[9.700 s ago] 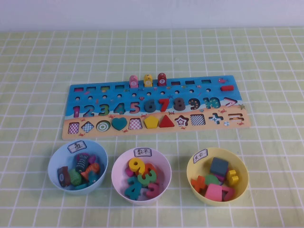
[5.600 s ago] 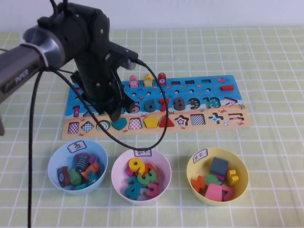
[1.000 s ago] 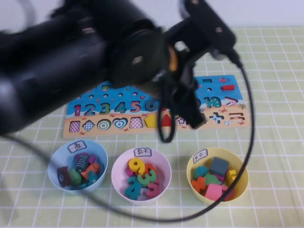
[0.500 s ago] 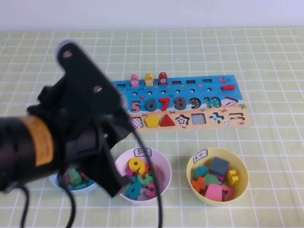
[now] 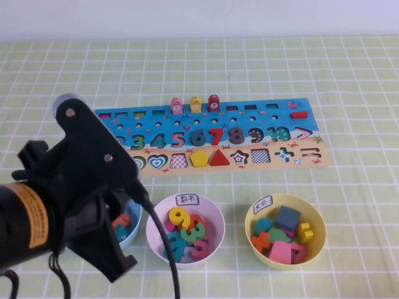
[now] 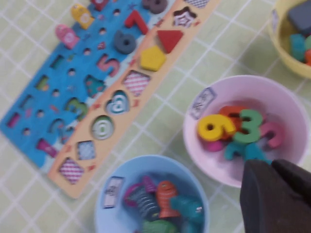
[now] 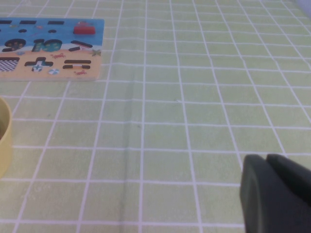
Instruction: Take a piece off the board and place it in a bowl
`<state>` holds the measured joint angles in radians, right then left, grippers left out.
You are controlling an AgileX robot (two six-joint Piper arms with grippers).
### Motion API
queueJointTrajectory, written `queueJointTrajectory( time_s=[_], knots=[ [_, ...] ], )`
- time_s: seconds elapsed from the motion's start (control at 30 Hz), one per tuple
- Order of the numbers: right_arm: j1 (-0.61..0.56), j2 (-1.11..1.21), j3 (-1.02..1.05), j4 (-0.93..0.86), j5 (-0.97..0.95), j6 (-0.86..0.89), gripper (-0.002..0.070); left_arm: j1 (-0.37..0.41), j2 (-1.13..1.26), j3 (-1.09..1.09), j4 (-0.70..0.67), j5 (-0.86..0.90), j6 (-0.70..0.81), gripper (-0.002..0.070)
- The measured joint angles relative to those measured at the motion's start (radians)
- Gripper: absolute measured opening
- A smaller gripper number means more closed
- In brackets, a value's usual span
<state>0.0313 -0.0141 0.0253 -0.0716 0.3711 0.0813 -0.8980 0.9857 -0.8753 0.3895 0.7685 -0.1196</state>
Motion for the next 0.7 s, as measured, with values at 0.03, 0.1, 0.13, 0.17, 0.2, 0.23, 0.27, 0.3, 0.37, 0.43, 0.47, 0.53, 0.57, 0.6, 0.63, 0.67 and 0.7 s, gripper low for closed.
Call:
queueJointTrajectory(
  time_s=[0.03,0.1,0.13,0.17,0.2,0.23,0.27,0.3,0.37,0.43,0.47,0.53,0.57,0.6,0.63,0.67,0.7],
  knots=[
    [0.0,0.0,0.0,0.0,0.0,0.0,-0.0017,0.0,0.0,0.0,0.031,0.008,0.0,-0.0003],
    [0.0,0.0,0.0,0.0,0.0,0.0,-0.0017,0.0,0.0,0.005,0.082,0.018,-0.002,-0.0003],
    [0.0,0.0,0.0,0.0,0.0,0.0,-0.0017,0.0,0.0,0.013,0.116,0.018,-0.007,-0.0003],
    [0.0,0.0,0.0,0.0,0.0,0.0,-0.0017,0.0,-0.002,0.024,0.144,0.015,-0.016,-0.0003],
    [0.0,0.0,0.0,0.0,0.0,0.0,-0.0017,0.0,-0.007,0.041,0.171,0.005,-0.023,-0.0003],
    [0.0,0.0,0.0,0.0,0.0,0.0,-0.0017,0.0,-0.015,0.063,0.187,-0.011,-0.027,-0.0003],
    [0.0,0.0,0.0,0.0,0.0,0.0,-0.0017,0.0,-0.026,0.082,0.195,-0.026,-0.028,-0.0003],
    [0.0,0.0,0.0,0.0,0.0,0.0,-0.0017,0.0,-0.041,0.108,0.196,-0.044,-0.031,-0.0003],
    [0.0,0.0,0.0,0.0,0.0,0.0,-0.0017,0.006,-0.076,0.159,0.196,-0.084,-0.057,-0.0003],
    [0.0,0.0,0.0,0.0,0.0,0.0,-0.0017,0.03,-0.124,0.213,0.187,-0.138,-0.089,-0.0003],
    [0.0,0.0,0.0,0.0,0.0,0.0,-0.0017,0.046,-0.152,0.237,0.187,-0.174,-0.104,-0.0003],
    [0.0,0.0,0.0,0.0,0.0,0.0,-0.0017,0.101,-0.211,0.307,0.185,-0.268,-0.132,-0.0003],
    [0.0,0.0,0.0,0.0,0.0,0.0,-0.0017,0.135,-0.236,0.338,0.185,-0.316,-0.14,-0.0003],
    [0.0,0.0,0.0,0.0,0.0,0.0,-0.0017,0.172,-0.268,0.379,0.18,-0.378,-0.148,-0.0003],
    [0.0,0.0,0.0,0.0,0.0,0.0,-0.0017,0.196,-0.287,0.413,0.173,-0.43,-0.151,-0.0003],
    [0.0,0.0,0.0,0.0,0.0,0.0,-0.0017,0.238,-0.321,0.456,0.159,-0.483,-0.154,-0.0003],
    [0.0,0.0,0.0,0.0,0.0,0.0,-0.0017,0.291,-0.364,0.509,0.141,-0.562,-0.157,-0.0003]
  ],
)
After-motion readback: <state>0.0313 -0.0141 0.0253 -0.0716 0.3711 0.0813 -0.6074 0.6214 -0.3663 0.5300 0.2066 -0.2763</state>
